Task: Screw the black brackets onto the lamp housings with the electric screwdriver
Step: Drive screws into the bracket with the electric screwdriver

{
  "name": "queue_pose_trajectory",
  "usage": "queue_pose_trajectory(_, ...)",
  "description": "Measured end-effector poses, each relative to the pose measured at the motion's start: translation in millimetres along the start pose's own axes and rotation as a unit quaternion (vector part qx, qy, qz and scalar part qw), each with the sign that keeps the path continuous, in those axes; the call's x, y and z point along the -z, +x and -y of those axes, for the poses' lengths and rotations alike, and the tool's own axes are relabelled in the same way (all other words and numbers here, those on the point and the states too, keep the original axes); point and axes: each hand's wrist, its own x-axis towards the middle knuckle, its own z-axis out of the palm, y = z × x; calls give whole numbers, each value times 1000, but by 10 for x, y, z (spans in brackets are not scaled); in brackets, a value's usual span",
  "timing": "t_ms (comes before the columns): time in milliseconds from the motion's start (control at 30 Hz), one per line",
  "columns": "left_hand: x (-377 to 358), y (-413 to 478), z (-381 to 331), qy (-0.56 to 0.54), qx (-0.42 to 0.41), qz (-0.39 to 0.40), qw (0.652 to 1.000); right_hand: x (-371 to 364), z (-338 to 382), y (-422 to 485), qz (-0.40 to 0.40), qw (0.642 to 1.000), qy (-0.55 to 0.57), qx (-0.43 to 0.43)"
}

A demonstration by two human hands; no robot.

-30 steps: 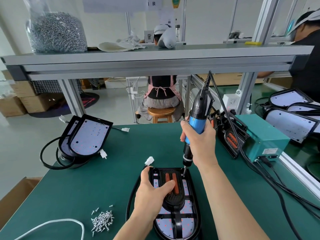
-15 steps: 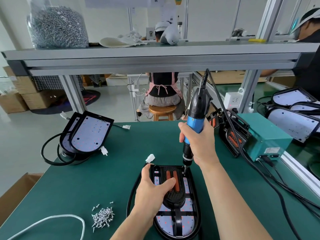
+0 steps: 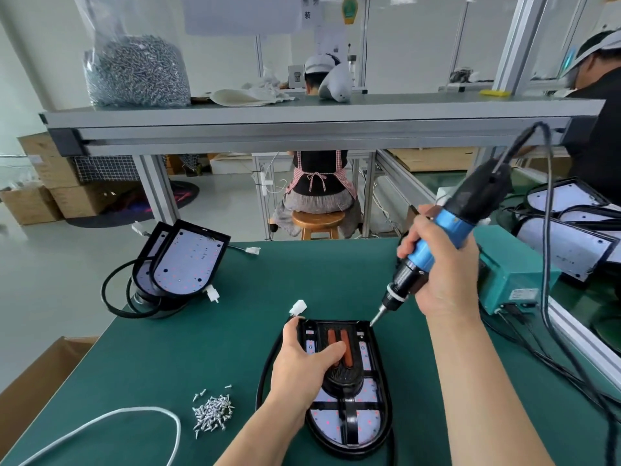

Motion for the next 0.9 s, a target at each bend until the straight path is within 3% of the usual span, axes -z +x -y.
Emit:
queue_pose_trajectory(200,5,13,17,-3,4,4,1000,358,6,-205,-136,983,102,-66)
queue_pose_trajectory(500,0,-5,-24,5,4,11,1000,877,-166,-659,-314,907,229,-162)
queue_pose_trajectory(633,14,-23,-47,19,-1,13,1000,974,-278,-816,-330,897,233,-183)
queue_pose_trajectory(800,55,-82,-125,87,1,13,996,1053,-311,-869,-273,914,233,-190)
queue_pose_trajectory(900,259,-97,-201,177,-15,-55,983,1093,-314,-875,-256,917,242,-188)
